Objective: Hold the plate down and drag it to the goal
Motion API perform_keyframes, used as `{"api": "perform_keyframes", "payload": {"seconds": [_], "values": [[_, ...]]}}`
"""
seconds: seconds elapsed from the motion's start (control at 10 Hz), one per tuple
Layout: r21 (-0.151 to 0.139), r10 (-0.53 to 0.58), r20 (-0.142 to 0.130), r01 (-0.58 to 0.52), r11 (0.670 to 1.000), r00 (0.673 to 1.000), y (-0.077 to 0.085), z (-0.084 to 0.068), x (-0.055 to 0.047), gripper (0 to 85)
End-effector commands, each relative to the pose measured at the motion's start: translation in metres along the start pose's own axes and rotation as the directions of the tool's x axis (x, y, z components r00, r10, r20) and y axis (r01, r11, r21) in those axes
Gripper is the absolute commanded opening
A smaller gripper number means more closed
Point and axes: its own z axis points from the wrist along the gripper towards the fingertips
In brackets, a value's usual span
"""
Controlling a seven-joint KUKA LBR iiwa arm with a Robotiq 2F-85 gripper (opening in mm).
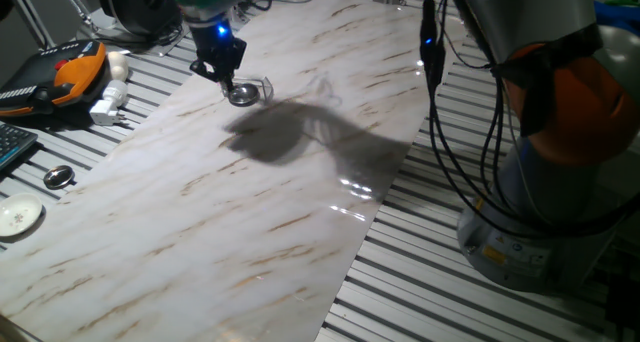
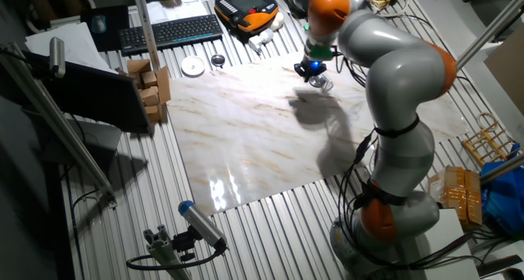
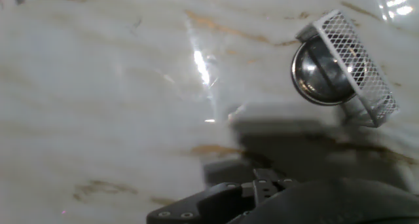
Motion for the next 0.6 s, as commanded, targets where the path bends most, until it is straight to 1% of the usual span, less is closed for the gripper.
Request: {"api": "perform_keyframes", "payload": {"seconds": [0.0,0.1,0.2,0.3,0.5], "values": [[-0.013,-0.231,-0.008,0.231,0.973,0.973,0.0001,-0.0018,0.0030,0.0],[-0.017,-0.232,-0.002,0.232,0.973,0.973,0.0003,-0.0045,0.0070,0.0],[-0.014,-0.235,0.006,0.235,0.972,0.972,-0.0003,-0.0059,0.0091,0.0],[-0.012,-0.235,0.015,0.235,0.972,0.972,-0.0012,-0.0069,0.0093,0.0],[-0.004,-0.238,0.020,0.238,0.971,0.971,-0.0036,-0.0093,0.0093,0.0]]}}
